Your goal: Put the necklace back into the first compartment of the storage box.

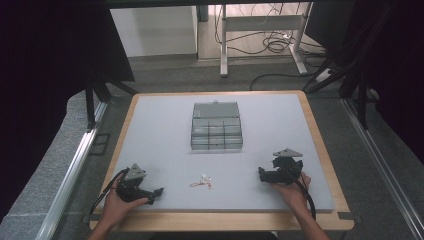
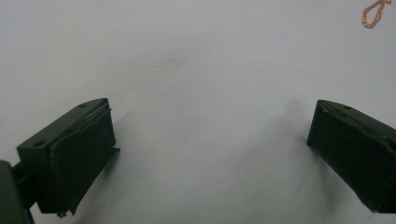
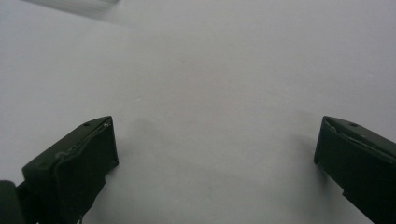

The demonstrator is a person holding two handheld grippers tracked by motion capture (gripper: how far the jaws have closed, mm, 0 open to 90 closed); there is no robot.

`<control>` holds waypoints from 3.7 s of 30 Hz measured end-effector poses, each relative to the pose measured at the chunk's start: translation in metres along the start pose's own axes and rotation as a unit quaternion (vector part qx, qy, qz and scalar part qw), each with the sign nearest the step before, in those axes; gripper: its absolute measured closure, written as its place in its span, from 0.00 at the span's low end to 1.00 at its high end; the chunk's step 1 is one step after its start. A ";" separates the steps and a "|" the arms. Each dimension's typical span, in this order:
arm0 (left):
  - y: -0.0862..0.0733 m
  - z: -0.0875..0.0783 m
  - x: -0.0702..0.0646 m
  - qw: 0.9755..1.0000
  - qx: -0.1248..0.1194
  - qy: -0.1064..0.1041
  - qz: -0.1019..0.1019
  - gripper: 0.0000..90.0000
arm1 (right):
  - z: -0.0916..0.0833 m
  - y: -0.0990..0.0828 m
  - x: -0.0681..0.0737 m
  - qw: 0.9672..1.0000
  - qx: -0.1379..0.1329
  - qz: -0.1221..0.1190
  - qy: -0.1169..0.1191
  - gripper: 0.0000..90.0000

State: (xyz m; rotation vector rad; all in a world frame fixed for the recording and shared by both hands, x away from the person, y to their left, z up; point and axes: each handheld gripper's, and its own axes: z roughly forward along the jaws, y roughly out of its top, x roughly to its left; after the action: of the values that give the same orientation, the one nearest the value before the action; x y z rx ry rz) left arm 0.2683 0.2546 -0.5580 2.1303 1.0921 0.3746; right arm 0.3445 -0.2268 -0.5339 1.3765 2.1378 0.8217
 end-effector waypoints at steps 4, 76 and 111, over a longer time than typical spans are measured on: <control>0.000 0.000 0.000 1.000 0.001 0.002 0.000 0.01 | -0.001 -0.001 0.002 1.000 0.001 0.009 -0.008 0.00; 0.004 0.000 0.000 1.000 0.015 -0.002 0.000 0.01 | -0.067 0.045 0.099 0.968 0.035 -0.170 0.181 0.32; 0.003 0.001 0.000 1.000 0.009 -0.002 -0.001 0.01 | -0.020 0.057 0.163 0.938 0.110 -0.246 0.219 0.61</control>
State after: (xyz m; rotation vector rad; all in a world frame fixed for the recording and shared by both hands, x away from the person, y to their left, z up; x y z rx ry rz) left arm 0.2705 0.2533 -0.5563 2.1448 1.0993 0.3615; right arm 0.3042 -0.0636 -0.4903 0.7179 2.8259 0.7465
